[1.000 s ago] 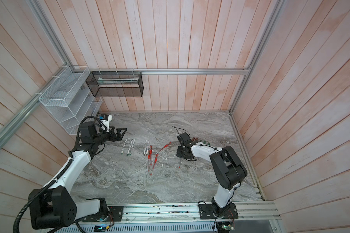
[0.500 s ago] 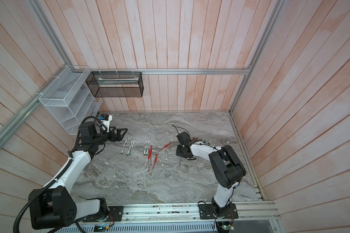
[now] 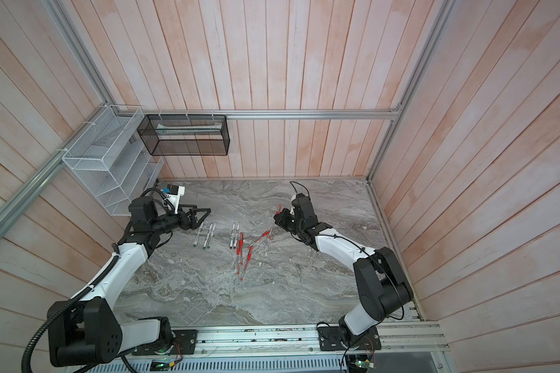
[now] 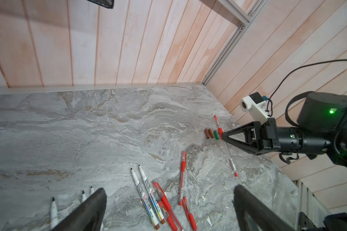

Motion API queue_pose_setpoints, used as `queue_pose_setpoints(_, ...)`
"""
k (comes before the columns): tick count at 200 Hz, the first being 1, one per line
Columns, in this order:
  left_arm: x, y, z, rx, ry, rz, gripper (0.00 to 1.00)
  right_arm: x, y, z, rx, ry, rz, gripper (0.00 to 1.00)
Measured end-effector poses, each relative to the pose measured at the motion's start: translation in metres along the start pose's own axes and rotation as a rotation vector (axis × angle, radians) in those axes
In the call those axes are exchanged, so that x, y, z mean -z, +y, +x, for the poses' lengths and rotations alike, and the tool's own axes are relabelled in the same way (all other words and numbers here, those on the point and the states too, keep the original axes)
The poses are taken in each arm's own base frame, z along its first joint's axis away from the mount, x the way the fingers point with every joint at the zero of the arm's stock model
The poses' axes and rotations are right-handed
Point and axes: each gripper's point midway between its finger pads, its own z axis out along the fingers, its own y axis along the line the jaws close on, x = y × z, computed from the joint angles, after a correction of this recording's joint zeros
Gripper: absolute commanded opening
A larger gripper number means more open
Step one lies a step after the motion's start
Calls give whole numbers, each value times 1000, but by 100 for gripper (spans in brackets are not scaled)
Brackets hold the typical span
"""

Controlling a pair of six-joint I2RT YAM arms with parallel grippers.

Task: Remove pen caps from pens
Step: Pick up the pen from the center of the table, then open the pen cap on the pen.

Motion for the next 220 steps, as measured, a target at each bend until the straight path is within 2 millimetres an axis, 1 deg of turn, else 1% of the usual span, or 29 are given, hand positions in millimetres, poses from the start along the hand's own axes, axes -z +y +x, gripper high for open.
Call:
queue_pose_setpoints(40, -25, -39, 18, 13, 66, 158, 100, -1, 49, 8, 38, -24, -163, 0)
queue_pose_setpoints(63, -39, -59, 33, 49, 122, 247, 99, 0, 70, 11, 60, -36, -233, 0)
queue_pose_setpoints(80, -46, -69, 41, 83, 152, 292, 96, 3, 84, 14, 77, -41, -285, 0)
queue_pose_setpoints(98, -49, -75, 41, 104, 152, 323, 89, 6, 99, 18, 97, -44, -338, 0)
queue_pose_setpoints(116, -52, -76, 40, 133, 153, 335, 87, 8, 111, 23, 108, -38, -386, 0)
queue_pose_setpoints(124, -53, -77, 40, 141, 153, 338, 84, 8, 116, 25, 111, -35, -404, 0)
queue_pose_setpoints(150, -56, -78, 39, 157, 152, 344, 75, 4, 123, 36, 121, -17, -438, 0)
queue_pose_setpoints(184, -60, -80, 41, 186, 161, 351, 65, -10, 132, 51, 121, 30, -474, 0)
queue_pose_setpoints(193, -60, -81, 38, 184, 151, 358, 61, -13, 135, 55, 125, 38, -482, 0)
queue_pose_setpoints(220, -60, -84, 35, 192, 145, 376, 44, -18, 145, 62, 127, 61, -509, 0)
